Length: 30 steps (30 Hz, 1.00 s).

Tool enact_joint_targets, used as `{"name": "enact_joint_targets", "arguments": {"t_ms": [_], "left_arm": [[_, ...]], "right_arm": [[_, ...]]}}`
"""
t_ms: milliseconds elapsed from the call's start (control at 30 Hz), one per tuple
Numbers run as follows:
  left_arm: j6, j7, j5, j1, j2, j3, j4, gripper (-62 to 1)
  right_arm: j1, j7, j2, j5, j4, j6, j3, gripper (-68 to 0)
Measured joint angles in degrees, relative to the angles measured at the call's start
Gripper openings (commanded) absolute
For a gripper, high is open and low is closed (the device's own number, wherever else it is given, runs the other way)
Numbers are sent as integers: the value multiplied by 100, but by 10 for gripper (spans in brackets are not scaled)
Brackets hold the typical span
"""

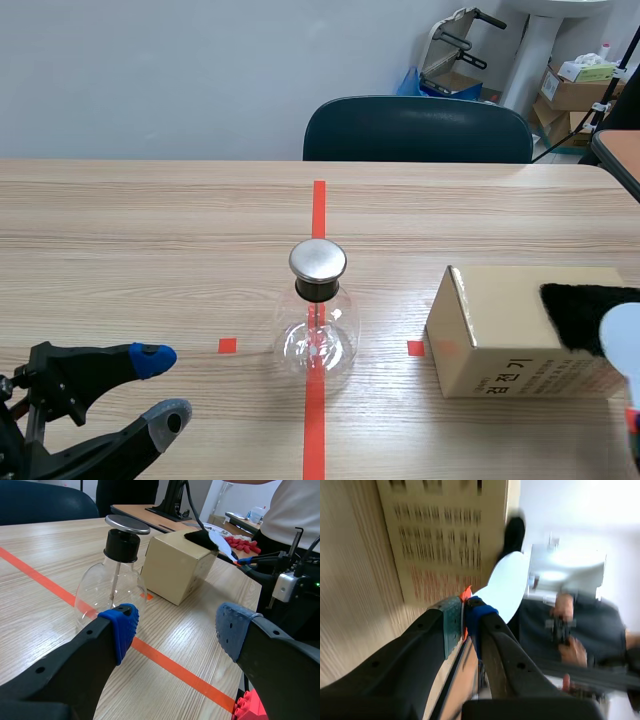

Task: Do the electroscope experiment

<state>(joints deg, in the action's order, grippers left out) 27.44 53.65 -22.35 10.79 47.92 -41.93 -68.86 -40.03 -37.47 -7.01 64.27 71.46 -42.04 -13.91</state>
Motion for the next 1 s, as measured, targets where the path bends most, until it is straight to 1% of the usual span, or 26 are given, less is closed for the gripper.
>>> {"name": "enact_joint_targets", "arguments": {"t_ms": [67, 100, 167, 200, 333, 367, 400, 467, 600, 633, 767, 1000], "left_arm": [[0, 0, 0, 0, 0, 0, 0, -247], [0, 0, 0, 0, 0, 0, 0, -247], [0, 0, 0, 0, 0, 0, 0, -247], [0, 0, 0, 0, 0, 0, 0, -247], [0, 0, 0, 0, 0, 0, 0, -247], [0, 0, 0, 0, 0, 0, 0, -247], [0, 0, 0, 0, 0, 0, 0, -247], [0, 0, 0, 0, 0, 0, 0, -247], [0, 0, 2, 0, 0, 0, 0, -247], [0, 0, 0, 0, 0, 0, 0, -247], [0, 0, 0, 0, 0, 0, 0, -247], [0, 0, 0, 0, 0, 0, 0, -247]], "right_arm": [[0, -374, 2, 42, 0, 0, 0, -656], [0, -433, 2, 46, 0, 0, 0, -656], [0, -334, 2, 46, 0, 0, 0, -656], [0, -140, 2, 52, 0, 2, 0, -656], [0, 942, 0, 39, 0, 0, 4, -656], [0, 1080, 0, 39, 0, 0, 4, -655], [0, 1102, 0, 39, 0, 2, 4, -655], [0, 1005, 2, 39, 0, 2, 4, -656], [0, 175, 2, 26, 0, 0, 0, -656], [0, 37, 2, 26, 0, 0, 0, -655], [0, -155, 0, 22, 0, 0, 0, -656], [0, -149, 2, 24, 0, 2, 0, -656]]}}
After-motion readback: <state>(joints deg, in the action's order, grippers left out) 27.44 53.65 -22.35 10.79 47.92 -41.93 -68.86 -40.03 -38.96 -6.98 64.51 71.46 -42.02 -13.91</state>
